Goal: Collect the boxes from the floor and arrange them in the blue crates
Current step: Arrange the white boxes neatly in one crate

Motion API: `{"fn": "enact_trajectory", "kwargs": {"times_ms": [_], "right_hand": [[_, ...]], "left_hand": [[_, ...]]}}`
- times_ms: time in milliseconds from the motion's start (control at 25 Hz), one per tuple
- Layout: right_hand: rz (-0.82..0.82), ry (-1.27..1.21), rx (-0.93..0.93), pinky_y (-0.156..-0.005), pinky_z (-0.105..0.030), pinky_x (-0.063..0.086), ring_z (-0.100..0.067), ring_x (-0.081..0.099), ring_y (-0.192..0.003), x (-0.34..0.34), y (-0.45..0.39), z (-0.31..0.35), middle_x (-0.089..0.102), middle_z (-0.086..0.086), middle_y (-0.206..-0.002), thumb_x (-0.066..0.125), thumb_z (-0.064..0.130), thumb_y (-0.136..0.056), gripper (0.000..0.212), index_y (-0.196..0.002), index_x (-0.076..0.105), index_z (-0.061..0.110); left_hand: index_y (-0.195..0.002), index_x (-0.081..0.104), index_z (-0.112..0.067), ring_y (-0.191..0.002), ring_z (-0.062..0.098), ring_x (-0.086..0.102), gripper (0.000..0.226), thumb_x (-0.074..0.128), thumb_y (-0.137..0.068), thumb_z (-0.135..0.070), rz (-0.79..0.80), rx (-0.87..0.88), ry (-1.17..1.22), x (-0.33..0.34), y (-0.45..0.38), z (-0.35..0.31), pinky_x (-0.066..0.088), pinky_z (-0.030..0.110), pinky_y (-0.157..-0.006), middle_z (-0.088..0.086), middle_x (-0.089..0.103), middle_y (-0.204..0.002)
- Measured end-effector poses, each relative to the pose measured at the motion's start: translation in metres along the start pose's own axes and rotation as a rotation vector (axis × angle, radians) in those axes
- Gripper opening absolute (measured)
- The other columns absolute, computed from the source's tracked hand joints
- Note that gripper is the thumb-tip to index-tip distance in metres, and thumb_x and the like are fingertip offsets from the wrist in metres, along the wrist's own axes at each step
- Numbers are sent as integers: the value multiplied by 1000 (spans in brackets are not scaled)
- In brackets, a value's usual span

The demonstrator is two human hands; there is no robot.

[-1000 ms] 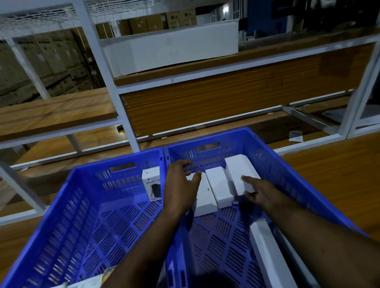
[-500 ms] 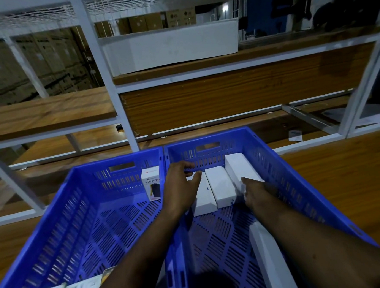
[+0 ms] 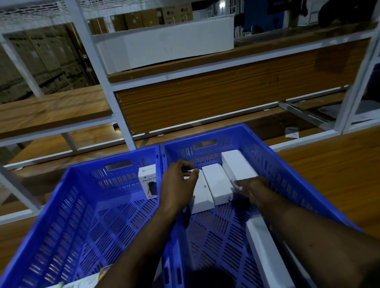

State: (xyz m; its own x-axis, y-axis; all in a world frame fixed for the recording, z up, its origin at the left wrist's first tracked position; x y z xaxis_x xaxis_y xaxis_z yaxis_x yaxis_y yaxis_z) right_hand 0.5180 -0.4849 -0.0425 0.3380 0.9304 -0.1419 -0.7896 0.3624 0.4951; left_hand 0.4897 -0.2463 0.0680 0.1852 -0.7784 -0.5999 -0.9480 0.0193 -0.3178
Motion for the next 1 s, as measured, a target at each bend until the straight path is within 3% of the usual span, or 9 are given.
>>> {"fn": "enact_trajectory", "kwargs": {"times_ms": [80, 200, 320, 440, 560, 640, 760, 840, 1000], "right_hand": [[11, 309, -52, -63, -34, 59, -25, 63, -72, 2, 17, 9, 66, -18, -95, 83, 18, -76, 44, -107, 62, -4], [12, 1104, -227, -78, -35, 57, -27, 67, -92, 7, 51, 24, 67, -11, -108, 80, 42, -75, 52, -108, 59, 8], [106, 1427, -271, -83, -33, 51, -28, 63, -107, 15, 79, 28, 63, -9, -124, 73, 47, -80, 58, -123, 58, 11], [182, 1589, -217, -80, -32, 52, -26, 64, -102, 11, 97, 29, 63, -8, -115, 73, 48, -79, 61, -124, 58, 10], [258, 1643, -192, -77, -29, 53, -23, 63, -87, 8, 96, 15, 64, -7, -103, 77, 49, -75, 59, -118, 63, 10], [317, 1646, -206, -85, -30, 54, -23, 64, -95, 7, 91, 1, 66, -7, -112, 79, 53, -71, 71, -124, 61, 10], [395, 1647, -229, -90, -30, 48, -27, 60, -113, 10, 93, -7, 61, -11, -128, 79, 46, -76, 69, -131, 57, 10], [409, 1591, -228, -79, -32, 48, -26, 63, -101, 12, 94, -4, 64, -13, -116, 79, 42, -77, 58, -121, 64, 7], [286, 970, -268, -59, -27, 48, -22, 63, -80, 6, 90, 19, 67, -9, -99, 88, 34, -65, 55, -105, 65, 4]], "left_hand": [[-103, 67, -18, -82, -2, 58, 13, 66, -96, -29, 11, 2, -22, -1, 1, -2, 43, 12, -66, -8, 67, -96], [-100, 67, -20, -81, -1, 59, 10, 66, -96, -28, 29, 3, -17, 0, 2, -4, 41, 10, -64, -9, 66, -92], [-101, 67, -19, -83, 3, 61, 11, 65, -96, -28, 40, -3, -14, -1, 3, -5, 42, 11, -65, -8, 67, -93], [-102, 67, -19, -84, 5, 61, 12, 65, -96, -29, 53, 13, -24, 0, 4, -6, 48, 19, -70, -8, 66, -93], [-102, 67, -17, -86, 10, 64, 14, 65, -96, -31, 78, 41, -53, 2, 5, -8, 53, 28, -76, -7, 67, -92], [-101, 67, -18, -85, 10, 64, 14, 65, -96, -31, 93, 56, -58, 3, 7, -9, 55, 29, -76, -6, 67, -92], [-100, 66, -19, -83, 4, 62, 11, 66, -96, -30, 97, 51, -23, 1, 14, -12, 52, 24, -75, -8, 66, -91], [-100, 66, -21, -83, -1, 60, 8, 66, -96, -28, 91, 35, 28, -3, 20, -13, 48, 17, -72, -10, 65, -92], [-103, 62, -23, -87, -2, 60, 10, 67, -95, -25, 72, -4, 110, -6, 27, -13, 45, 11, -70, -10, 65, -96]]}}
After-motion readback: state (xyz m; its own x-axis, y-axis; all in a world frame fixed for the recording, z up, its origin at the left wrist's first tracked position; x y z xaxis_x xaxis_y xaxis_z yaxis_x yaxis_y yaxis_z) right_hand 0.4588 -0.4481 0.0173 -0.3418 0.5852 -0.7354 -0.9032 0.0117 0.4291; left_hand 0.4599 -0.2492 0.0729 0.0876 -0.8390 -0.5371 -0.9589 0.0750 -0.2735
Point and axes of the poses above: each hand's wrist, its own y-axis away from the middle knuckle, its own x-axis out of the palm, z = x × y, the point moved 4 cm from there along -y, towards the middle knuckle
